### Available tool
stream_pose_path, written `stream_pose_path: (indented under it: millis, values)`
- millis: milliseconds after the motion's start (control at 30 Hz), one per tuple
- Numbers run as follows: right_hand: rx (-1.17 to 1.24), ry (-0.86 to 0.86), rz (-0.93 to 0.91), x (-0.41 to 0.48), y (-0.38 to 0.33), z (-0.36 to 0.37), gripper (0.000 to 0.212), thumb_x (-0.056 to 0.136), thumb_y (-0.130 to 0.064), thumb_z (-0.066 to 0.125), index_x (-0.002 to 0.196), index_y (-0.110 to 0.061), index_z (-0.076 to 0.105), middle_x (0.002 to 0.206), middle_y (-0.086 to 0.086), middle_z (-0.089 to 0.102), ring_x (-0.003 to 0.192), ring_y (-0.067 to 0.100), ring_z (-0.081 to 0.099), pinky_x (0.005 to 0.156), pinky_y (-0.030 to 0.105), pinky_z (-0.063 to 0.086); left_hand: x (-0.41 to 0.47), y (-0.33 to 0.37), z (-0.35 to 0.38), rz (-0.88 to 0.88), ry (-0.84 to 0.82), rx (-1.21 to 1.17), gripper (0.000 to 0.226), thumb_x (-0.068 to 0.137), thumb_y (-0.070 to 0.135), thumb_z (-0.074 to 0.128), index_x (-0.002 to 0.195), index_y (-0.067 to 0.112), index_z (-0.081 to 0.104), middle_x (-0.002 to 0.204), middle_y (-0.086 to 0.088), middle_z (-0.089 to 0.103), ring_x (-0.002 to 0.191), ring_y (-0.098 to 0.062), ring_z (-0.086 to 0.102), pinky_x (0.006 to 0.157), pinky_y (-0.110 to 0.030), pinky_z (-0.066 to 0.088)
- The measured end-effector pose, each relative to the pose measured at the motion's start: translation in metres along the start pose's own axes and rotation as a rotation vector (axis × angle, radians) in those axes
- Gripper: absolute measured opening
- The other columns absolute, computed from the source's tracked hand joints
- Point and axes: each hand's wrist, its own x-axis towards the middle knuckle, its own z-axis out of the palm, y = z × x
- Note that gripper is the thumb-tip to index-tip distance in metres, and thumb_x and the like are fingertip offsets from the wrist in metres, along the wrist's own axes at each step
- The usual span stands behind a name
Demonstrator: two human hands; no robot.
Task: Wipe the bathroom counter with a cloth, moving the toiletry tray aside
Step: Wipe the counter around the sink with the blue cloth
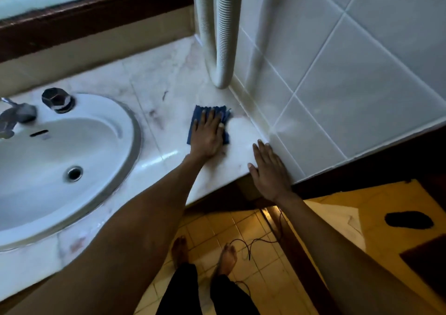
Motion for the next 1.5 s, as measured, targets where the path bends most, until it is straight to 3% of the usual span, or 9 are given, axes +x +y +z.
stream_pose_path:
  millis: [267, 367, 533, 700, 867, 1000, 1133, 1300, 1500]
  values:
    - [0.009, -0.036, 0.03, -0.013, 0.0, -0.002, 0.069, 0.103, -0.045, 0.031, 0.157, -0.009, 0.009, 0.166, 0.009, 0.003, 0.154, 0.022, 0.0, 0.125, 0.04, 0.008, -0.102, -0.041, -0.004, 0.483, -0.192, 0.232, 0.053, 0.109, 0.041, 0.02, 0.16, 0.034, 0.01, 0.169, 0.01, 0.003, 0.156, -0.012, -0.006, 0.126, -0.035, -0.002]
    - [0.005, -0.052, 0.021, -0.018, 0.004, -0.001, 0.07, 0.103, -0.044, 0.034, 0.157, -0.007, 0.009, 0.166, 0.011, 0.002, 0.154, 0.023, -0.001, 0.126, 0.039, 0.006, -0.067, -0.069, -0.024, 0.285, -0.102, 0.263, 0.057, 0.104, 0.048, 0.014, 0.159, 0.034, 0.014, 0.168, 0.004, 0.013, 0.156, -0.018, 0.003, 0.125, -0.046, 0.011]
    - [-0.011, -0.052, 0.021, -0.024, 0.005, -0.006, 0.068, 0.104, -0.039, 0.036, 0.157, -0.008, 0.009, 0.166, 0.009, 0.0, 0.154, 0.023, -0.002, 0.123, 0.033, -0.002, -0.013, -0.002, 0.009, -0.011, -0.014, 0.187, 0.058, 0.106, 0.039, 0.023, 0.161, 0.024, 0.012, 0.169, -0.003, 0.007, 0.156, -0.026, 0.001, 0.124, -0.05, 0.003]
    - [0.026, 0.003, 0.008, -0.027, 0.009, -0.004, 0.06, 0.1, -0.022, 0.037, 0.155, -0.004, 0.02, 0.165, 0.012, 0.012, 0.153, 0.026, 0.01, 0.123, 0.032, 0.004, -0.035, 0.045, 0.035, 0.292, -0.159, 0.24, 0.059, 0.104, 0.042, 0.016, 0.161, 0.026, 0.014, 0.169, 0.001, 0.009, 0.157, -0.024, 0.0, 0.124, -0.052, 0.009]
    - [0.116, -0.001, 0.069, -0.036, 0.009, -0.002, 0.059, 0.1, -0.018, 0.036, 0.156, -0.008, 0.019, 0.166, 0.005, 0.009, 0.154, 0.021, 0.004, 0.126, 0.037, 0.008, -0.074, -0.01, 0.015, 0.586, -0.269, 0.311, 0.054, 0.108, 0.043, 0.017, 0.16, 0.036, 0.005, 0.169, 0.011, -0.001, 0.156, -0.013, -0.009, 0.125, -0.035, -0.006]
    - [0.157, 0.079, 0.031, -0.031, 0.01, -0.004, 0.052, 0.096, -0.014, 0.042, 0.146, 0.0, 0.042, 0.159, 0.014, 0.031, 0.149, 0.03, 0.025, 0.123, 0.04, 0.02, -0.046, -0.008, 0.005, 0.347, -0.191, 0.266, 0.055, 0.105, 0.044, 0.016, 0.159, 0.036, 0.01, 0.169, 0.008, 0.006, 0.156, -0.016, -0.002, 0.125, -0.047, 0.007]
    - [0.285, 0.3, 0.02, -0.018, 0.0, -0.006, 0.034, 0.088, -0.004, 0.048, 0.116, -0.001, 0.066, 0.125, 0.017, 0.065, 0.12, 0.033, 0.058, 0.106, 0.034, 0.039, -0.075, 0.019, 0.027, 0.162, -0.096, 0.213, 0.056, 0.106, 0.042, 0.017, 0.16, 0.032, 0.009, 0.169, 0.004, 0.006, 0.157, -0.019, -0.003, 0.125, -0.049, 0.006]
    - [0.289, 0.291, -0.069, 0.012, -0.029, 0.001, 0.03, 0.089, -0.004, 0.049, 0.114, -0.004, 0.066, 0.126, 0.013, 0.064, 0.122, 0.027, 0.057, 0.106, 0.036, 0.045, -0.136, -0.061, -0.01, 0.353, -0.148, 0.294, 0.055, 0.108, 0.042, 0.019, 0.16, 0.036, 0.003, 0.169, 0.01, -0.001, 0.156, -0.014, -0.008, 0.126, -0.042, 0.0]
    - [0.27, 0.238, -0.055, 0.059, -0.081, 0.014, 0.034, 0.09, -0.012, 0.055, 0.121, 0.002, 0.063, 0.141, 0.022, 0.053, 0.131, 0.038, 0.05, 0.109, 0.048, 0.042, -0.073, -0.124, -0.053, -0.01, -0.011, 0.244, 0.057, 0.105, 0.04, 0.023, 0.16, 0.034, 0.01, 0.169, 0.005, 0.005, 0.156, -0.017, -0.002, 0.126, -0.046, 0.005]
